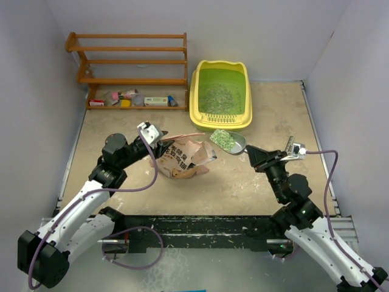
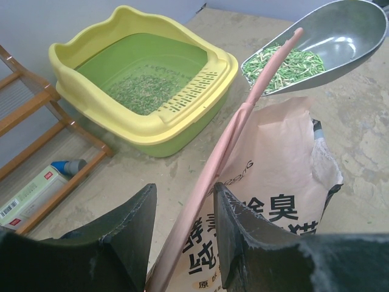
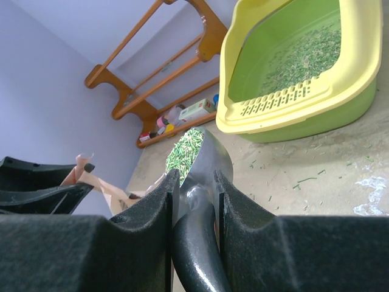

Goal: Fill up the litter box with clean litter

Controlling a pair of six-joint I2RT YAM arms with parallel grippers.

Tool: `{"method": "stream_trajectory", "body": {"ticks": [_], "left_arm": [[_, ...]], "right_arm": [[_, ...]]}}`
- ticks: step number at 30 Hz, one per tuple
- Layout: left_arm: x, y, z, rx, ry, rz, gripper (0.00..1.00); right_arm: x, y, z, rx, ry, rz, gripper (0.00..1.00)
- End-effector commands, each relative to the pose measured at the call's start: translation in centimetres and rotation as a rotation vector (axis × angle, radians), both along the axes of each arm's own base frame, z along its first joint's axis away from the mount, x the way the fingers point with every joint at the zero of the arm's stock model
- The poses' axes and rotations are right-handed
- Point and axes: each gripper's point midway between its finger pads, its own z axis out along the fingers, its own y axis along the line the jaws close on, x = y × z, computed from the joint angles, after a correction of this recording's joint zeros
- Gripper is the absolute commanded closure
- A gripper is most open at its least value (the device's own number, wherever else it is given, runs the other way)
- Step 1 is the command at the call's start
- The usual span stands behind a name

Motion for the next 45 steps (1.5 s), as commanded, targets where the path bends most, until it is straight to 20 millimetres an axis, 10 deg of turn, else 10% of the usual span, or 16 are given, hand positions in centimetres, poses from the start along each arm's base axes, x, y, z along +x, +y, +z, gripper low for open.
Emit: {"method": "stream_trajectory", "body": {"ticks": [1, 17, 28, 45], "left_arm": [[0.3, -0.2, 3.4, -0.051, -0.061, 0.0, 0.54], [0.3, -0.7, 3.4, -0.063, -0.04, -0.022, 0.54], [0.0, -0.4, 4.1, -0.072, -0.065, -0.012, 0.53], [-0.1, -0.3, 4.4, -0.071, -0.07, -0.012, 0.54]], "right_arm": [[0.4, -0.9, 7.1, 0.122, -0.17, -0.053, 1.0], [5.9, -1.2, 10.1, -0.001, -0.182, -0.218, 1.0], [15.6, -4.8, 11.9, -0.066, -0.071, -0.293, 1.0], [26.7, -4.3, 15.3, -0.288, 0.05, -0.19, 1.0]]}}
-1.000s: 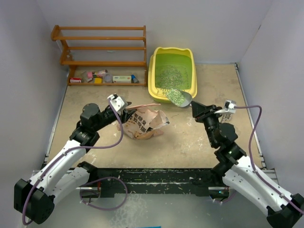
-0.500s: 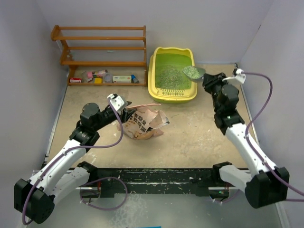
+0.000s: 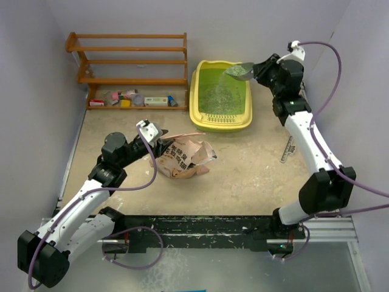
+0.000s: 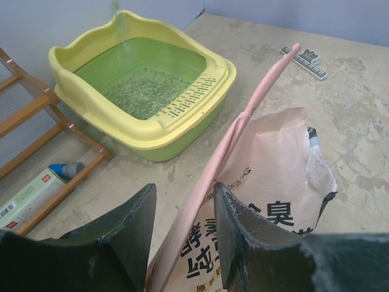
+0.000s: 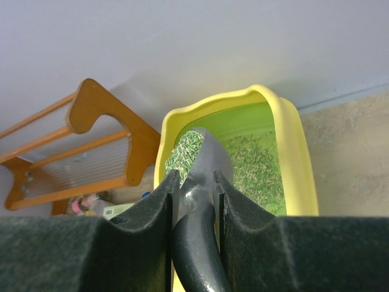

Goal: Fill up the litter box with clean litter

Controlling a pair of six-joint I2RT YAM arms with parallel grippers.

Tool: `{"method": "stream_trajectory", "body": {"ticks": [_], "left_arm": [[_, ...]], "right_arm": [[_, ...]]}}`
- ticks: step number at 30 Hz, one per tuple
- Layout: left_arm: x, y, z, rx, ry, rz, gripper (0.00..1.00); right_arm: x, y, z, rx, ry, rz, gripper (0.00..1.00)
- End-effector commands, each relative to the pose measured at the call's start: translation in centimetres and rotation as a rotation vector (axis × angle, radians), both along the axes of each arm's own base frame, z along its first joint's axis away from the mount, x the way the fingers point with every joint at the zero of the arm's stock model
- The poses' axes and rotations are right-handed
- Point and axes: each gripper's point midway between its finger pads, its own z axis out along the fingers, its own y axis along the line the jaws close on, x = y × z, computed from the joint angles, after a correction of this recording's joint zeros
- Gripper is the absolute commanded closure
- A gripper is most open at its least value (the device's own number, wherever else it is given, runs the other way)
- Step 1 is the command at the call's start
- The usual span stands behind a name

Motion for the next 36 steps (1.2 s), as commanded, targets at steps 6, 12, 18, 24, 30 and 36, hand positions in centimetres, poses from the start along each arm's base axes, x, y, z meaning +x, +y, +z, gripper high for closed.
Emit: {"method": "stream_trajectory", "body": {"ticks": [6, 12, 18, 24, 30, 36], "left_arm": [[0.0, -0.2, 3.4, -0.046, -0.074, -0.009, 0.53], [0.1, -0.3, 3.2, -0.04, -0.066, -0.014, 0.54], [0.3, -0.2, 3.0, -0.034, -0.066, -0.007, 0.54], [0.4, -0.3, 2.9, -0.029, -0.063, -0.006, 0.54], [0.6, -0.4, 2.6, -0.025, -0.054, -0.009, 0.54], [0.6, -0.4, 2.5, -0.022, -0.05, -0.011, 0.54]], "right_arm": [[3.4, -1.0, 5.2, -0.047, -0.06, 0.064, 1.0], [6.5, -0.6, 5.3, -0.108, -0.014, 0.146, 1.0], [9.2, 0.0, 4.8, -0.215, 0.047, 0.224, 1.0], [9.7, 0.4, 4.0, -0.284, 0.054, 0.264, 1.0], [9.1, 2.3, 3.9, -0.378, 0.029, 0.358, 1.0], [8.1, 2.7, 4.9, -0.581, 0.031, 0.291, 1.0]]}}
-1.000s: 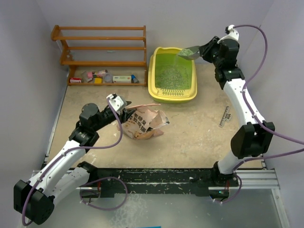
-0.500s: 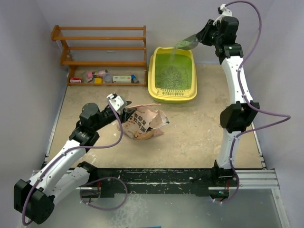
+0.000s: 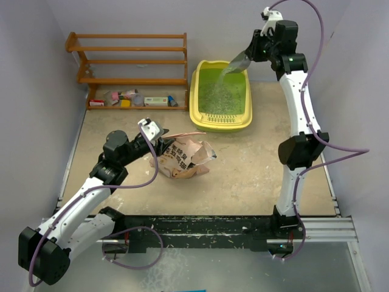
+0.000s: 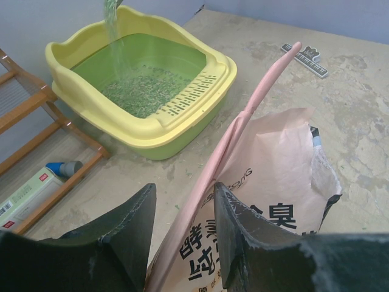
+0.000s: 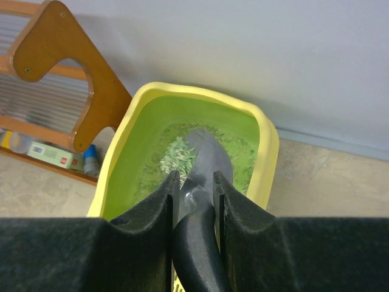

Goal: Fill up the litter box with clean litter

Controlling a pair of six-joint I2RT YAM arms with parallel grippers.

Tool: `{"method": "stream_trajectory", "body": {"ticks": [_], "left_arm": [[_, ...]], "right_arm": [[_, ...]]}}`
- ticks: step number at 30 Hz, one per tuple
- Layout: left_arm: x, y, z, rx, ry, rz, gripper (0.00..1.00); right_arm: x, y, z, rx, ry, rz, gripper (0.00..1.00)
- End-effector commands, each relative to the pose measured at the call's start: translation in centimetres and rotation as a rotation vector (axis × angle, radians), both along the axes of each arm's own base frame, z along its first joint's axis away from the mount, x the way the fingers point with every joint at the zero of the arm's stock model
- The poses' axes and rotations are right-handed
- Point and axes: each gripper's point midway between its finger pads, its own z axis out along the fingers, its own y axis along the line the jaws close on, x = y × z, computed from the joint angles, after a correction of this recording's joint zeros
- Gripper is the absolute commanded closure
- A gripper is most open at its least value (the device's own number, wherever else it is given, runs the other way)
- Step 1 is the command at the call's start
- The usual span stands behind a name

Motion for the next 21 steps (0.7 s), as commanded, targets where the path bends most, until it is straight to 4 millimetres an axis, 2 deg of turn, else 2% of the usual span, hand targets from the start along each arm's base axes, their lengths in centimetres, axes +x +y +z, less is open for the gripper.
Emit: {"method": "stream_trajectory", "body": {"ticks": [1, 6, 12, 21], "left_arm": [[0.1, -0.2, 2.8, -0.03, -0.065, -0.011, 0.54], [0.1, -0.3, 2.9, -0.031, -0.065, -0.015, 0.54], [0.0, -0.3, 2.8, -0.031, -0.062, -0.019, 0.53], [-0.1, -0.3, 3.0, -0.036, -0.063, -0.022, 0.54]], "right_arm": [[-1.4, 0.9, 5.3, -0.195, -0.164, -0.005, 1.0], [-2.1, 0.2, 5.6, -0.433, -0.194, -0.083, 1.0], [-2.4, -0.5, 4.4, -0.62, -0.184, -0.119, 1.0], [-4.6, 0.9, 4.8, -0.548, -0.207, -0.033, 1.0]]}}
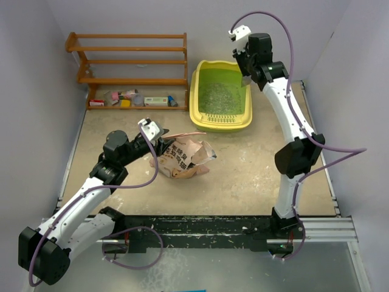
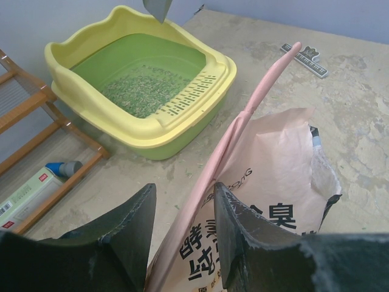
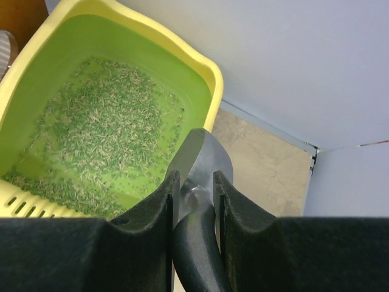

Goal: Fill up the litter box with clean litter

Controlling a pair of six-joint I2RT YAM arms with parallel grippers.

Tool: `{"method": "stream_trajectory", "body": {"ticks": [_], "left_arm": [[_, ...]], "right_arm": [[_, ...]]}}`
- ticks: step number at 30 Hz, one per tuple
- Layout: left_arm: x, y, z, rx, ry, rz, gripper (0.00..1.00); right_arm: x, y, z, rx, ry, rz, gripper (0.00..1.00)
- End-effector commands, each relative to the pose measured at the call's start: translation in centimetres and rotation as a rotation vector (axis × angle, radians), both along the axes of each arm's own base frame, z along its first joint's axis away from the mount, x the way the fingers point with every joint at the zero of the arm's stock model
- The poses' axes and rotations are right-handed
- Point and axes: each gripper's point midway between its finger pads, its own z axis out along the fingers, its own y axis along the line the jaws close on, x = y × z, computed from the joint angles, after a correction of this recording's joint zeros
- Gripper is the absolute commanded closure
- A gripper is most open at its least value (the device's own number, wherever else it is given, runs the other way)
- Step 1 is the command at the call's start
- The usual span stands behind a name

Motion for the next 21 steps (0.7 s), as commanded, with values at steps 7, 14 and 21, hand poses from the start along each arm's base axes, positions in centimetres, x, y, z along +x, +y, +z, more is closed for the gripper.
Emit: {"method": "stream_trajectory", "body": {"ticks": [7, 14, 21], "left_arm": [[-0.3, 0.0, 3.3, -0.035, -0.075, -0.011, 0.54], [-0.4, 0.1, 3.4, -0.035, -0.08, -0.004, 0.54], [-0.3, 0.6, 3.6, -0.028, -0.094, 0.022, 0.53]], "right_arm": [[-4.5, 0.3, 7.3, 0.144, -0.118, 0.035, 1.0], [-12.1, 2.5, 7.5, 0.414, -0.102, 0.148, 1.0], [-19.1, 4.0, 4.1, 0.589, 0.012, 0.237, 1.0]]}}
